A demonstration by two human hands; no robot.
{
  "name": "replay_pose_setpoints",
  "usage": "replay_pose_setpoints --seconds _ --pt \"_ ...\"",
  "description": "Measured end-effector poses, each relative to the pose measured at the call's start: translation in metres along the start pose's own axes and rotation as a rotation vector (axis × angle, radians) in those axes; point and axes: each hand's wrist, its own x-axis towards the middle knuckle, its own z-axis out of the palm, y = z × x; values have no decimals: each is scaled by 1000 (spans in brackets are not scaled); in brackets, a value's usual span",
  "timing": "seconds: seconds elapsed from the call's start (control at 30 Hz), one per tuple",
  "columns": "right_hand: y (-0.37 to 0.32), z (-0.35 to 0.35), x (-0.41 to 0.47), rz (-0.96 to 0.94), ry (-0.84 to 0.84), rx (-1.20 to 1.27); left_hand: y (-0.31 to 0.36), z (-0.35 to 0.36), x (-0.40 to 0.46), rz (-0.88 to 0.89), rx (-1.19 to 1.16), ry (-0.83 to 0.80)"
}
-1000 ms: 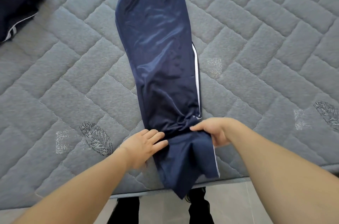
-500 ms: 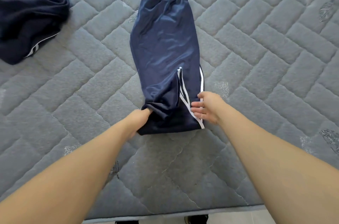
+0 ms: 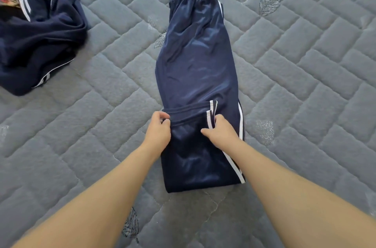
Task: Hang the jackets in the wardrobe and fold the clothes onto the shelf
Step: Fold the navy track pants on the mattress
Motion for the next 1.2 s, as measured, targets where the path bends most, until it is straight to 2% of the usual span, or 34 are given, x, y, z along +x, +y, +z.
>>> replay_pose_setpoints --seconds 0.1,0.2,0.27,0.3,0.4,0.47,0.57,0.63,0.7,0.8,0.87,0.93,1.0,1.13,1.2 --pt "-2 -4 7 -75 -1 -26 1 -4 1 223 444 -74" --pt "1 -15 15 -102 22 -53 5 -11 1 140 656 -189" --pt "5 -20 18 -108 30 -52 13 -15 2 90 690 -199" --pt "6 -23 18 -103 37 -47 16 -15 3 125 667 -166" --pt "2 -36 20 -66 106 47 33 -11 12 268 468 63" --pt "-1 -47 27 -61 126 137 43 -3 24 201 297 106" --pt "-3 -50 43 -50 21 246 43 8 39 10 218 37" --pt "0 -45 51 -90 -48 186 37 13 43 -18 262 22" --pt "7 -43 54 -118 -32 202 30 17 40 -27 213 2" --pt "11 -49 55 -132 -20 404 27 16 32 -216 -30 -88" --pt "8 -56 58 -143 -28 531 33 18 25 -279 -97 -173" --pt "-6 -66 59 -183 -14 591 51 20 23 -189 -110 -99" --pt "-33 -83 68 -252 35 615 86 20 36 10 -85 28" --pt "-122 -154 119 -390 228 667 201 5 99 296 -185 187" --pt "-167 -190 147 -434 273 701 252 -5 134 350 -179 262"
